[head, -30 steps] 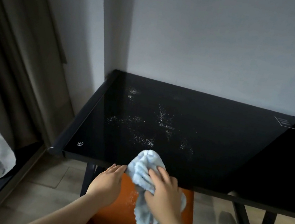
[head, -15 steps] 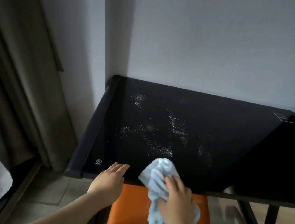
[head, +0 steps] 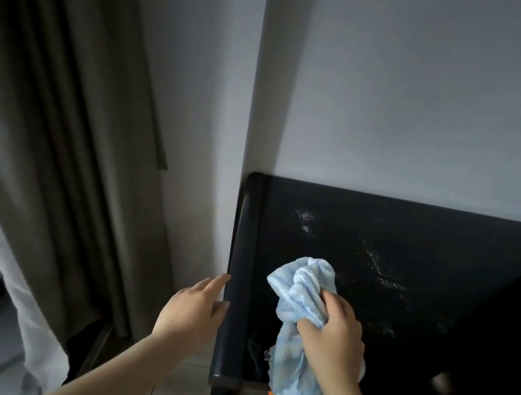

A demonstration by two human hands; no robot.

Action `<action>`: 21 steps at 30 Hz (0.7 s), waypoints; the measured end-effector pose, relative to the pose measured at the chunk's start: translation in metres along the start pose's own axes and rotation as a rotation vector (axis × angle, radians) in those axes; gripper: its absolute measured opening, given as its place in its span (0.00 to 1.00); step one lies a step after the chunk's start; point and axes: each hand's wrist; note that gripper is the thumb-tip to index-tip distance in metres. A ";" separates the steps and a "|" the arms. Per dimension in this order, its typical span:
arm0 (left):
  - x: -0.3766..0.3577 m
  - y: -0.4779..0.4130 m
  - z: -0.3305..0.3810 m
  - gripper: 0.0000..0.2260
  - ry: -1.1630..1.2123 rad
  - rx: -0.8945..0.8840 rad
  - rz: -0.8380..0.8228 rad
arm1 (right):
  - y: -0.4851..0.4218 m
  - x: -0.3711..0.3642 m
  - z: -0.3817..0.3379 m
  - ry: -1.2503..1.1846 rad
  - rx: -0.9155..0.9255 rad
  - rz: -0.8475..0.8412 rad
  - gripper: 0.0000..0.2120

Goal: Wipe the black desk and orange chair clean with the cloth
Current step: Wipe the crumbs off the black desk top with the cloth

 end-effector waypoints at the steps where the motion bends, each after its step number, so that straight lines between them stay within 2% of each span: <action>1: 0.007 -0.005 -0.007 0.21 -0.001 -0.011 0.011 | -0.005 -0.004 -0.009 -0.028 0.008 0.000 0.20; 5: 0.028 -0.023 -0.033 0.23 -0.015 -0.007 0.008 | -0.026 -0.021 -0.037 -0.108 -0.006 -0.029 0.22; 12: 0.092 -0.108 -0.087 0.22 -0.121 -0.045 -0.048 | -0.096 -0.068 -0.096 -0.209 -0.022 -0.028 0.18; 16: 0.120 -0.160 -0.107 0.23 -0.172 -0.107 -0.113 | -0.147 -0.092 -0.131 -0.218 -0.039 -0.018 0.17; 21: 0.140 -0.203 -0.127 0.24 -0.148 -0.136 -0.111 | -0.182 -0.106 -0.164 -0.188 -0.013 -0.016 0.17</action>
Point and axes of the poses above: each hand's wrist, its own y-axis away from the middle knuckle, its own x-axis out of the back of the hand, z = x × y, and after that the axes turned 11 degrees about -z, right-handed
